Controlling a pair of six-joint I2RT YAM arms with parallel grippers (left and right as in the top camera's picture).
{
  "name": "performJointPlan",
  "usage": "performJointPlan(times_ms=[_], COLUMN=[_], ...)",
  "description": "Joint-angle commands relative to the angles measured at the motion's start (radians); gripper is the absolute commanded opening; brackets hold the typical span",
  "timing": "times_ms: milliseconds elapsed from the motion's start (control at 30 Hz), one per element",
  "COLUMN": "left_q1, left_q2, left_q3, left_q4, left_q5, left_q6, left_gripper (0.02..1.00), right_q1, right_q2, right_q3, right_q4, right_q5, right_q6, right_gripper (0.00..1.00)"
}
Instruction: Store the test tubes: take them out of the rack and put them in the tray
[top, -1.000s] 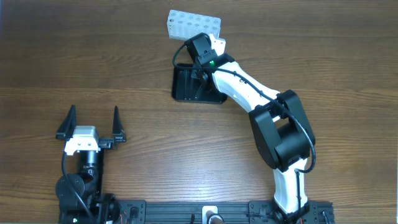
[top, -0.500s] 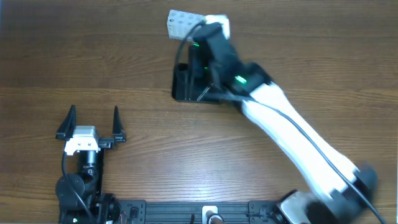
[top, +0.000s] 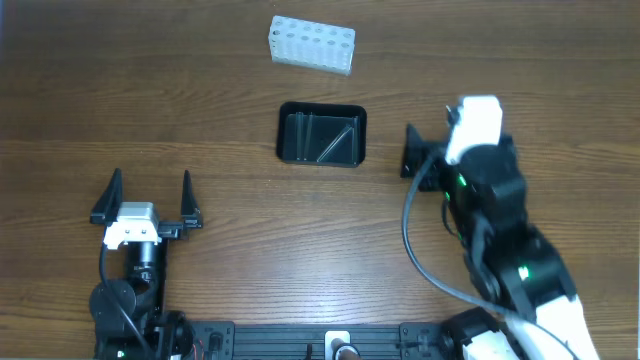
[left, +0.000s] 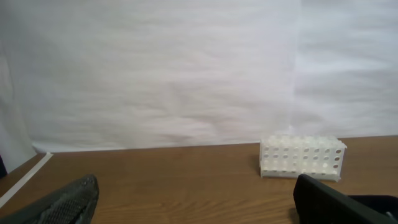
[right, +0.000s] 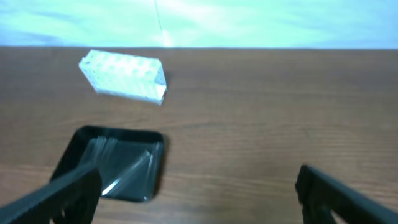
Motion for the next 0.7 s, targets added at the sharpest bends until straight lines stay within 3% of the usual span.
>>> performJointPlan(times_ms=[33,167,400,500,700], left_q1=[0.005,0.005,0.005,0.005,0.005], left_q2=[-0.007,-0.007,-0.007,-0.007,-0.007], left_q3=[-0.003,-0.003,-0.003,-0.003,-0.003], left_q4=[0.003,0.003,0.003,0.003,0.003], left_q5=[0.011,0.011,0.011,0.011,0.011], left_q6=[0.014,0.014,0.014,0.014,0.014], left_gripper=[1.000,1.000,1.000,1.000,1.000], right_q1=[-0.074,-0.113,-0.191,-0.196,-0.243], right_q2=[-0.203,-0.436,-0.774,-0.779,-0.790], right_q3=[-0.222,-0.465,-0.726,-0.767,-0.836], right_q4=[0.127,0.283,0.356,0.432,0.595], right_q5=[-0.096,-0.162,-0.162,-0.196,-0.179], right_q6=[-0.072,-0.072,-0.072,-0.072,-0.109], right_gripper=[0.993,0.993,0.993,0.991,0.991])
